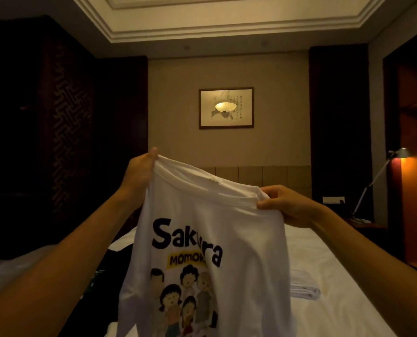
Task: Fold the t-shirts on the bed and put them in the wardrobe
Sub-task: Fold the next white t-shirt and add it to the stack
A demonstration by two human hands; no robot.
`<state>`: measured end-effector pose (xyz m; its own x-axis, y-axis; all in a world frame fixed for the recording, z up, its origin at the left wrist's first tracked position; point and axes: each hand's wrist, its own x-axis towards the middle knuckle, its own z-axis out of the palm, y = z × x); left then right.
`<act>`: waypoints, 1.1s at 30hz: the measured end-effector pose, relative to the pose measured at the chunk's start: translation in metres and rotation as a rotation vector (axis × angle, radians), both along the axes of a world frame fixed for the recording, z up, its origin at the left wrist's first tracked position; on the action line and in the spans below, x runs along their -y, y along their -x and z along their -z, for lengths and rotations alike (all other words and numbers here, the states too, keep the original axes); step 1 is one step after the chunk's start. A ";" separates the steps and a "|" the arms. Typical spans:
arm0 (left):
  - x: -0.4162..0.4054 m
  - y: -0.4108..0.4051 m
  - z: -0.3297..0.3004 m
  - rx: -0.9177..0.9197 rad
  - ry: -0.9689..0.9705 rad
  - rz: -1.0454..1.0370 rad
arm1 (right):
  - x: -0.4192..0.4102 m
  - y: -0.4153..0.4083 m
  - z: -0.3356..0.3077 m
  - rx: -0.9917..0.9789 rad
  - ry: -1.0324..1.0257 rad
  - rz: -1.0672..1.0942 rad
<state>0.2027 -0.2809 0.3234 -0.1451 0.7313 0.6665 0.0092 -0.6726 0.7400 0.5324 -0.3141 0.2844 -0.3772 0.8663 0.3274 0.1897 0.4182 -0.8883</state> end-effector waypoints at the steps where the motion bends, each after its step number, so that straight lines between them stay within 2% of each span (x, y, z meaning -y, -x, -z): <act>1: -0.001 0.003 0.000 -0.032 -0.010 -0.011 | 0.000 -0.001 -0.001 -0.020 -0.021 0.066; 4: -0.004 0.009 0.003 -0.168 -0.022 -0.040 | 0.001 -0.002 -0.004 -0.082 -0.066 0.170; 8: -0.003 0.014 0.003 -0.302 -0.024 0.007 | -0.002 -0.001 -0.011 -0.189 -0.052 0.179; 12: 0.004 0.015 0.002 -0.511 0.060 0.069 | -0.002 -0.001 -0.019 -0.167 -0.064 0.155; 15: 0.007 0.021 0.000 -0.659 0.082 0.134 | -0.001 -0.001 -0.022 -0.172 -0.126 0.255; 18: 0.003 0.026 -0.001 -0.634 0.093 0.169 | -0.002 -0.002 -0.025 -0.173 -0.256 0.419; 22: -0.001 0.024 0.002 -0.412 0.034 0.206 | -0.001 -0.001 -0.029 -0.242 -0.378 0.528; 24: -0.001 0.019 0.002 -0.320 0.013 0.223 | 0.000 -0.001 -0.030 -0.131 -0.457 0.590; 26: -0.004 0.017 0.002 -0.288 -0.009 0.155 | 0.003 -0.004 -0.031 0.000 -0.513 0.627; 30: -0.007 0.021 0.004 -0.349 -0.139 -0.050 | 0.010 -0.018 -0.029 0.214 -0.461 0.549; 33: -0.011 0.027 0.012 -0.493 -0.254 -0.177 | 0.012 -0.026 -0.018 0.242 -0.362 0.468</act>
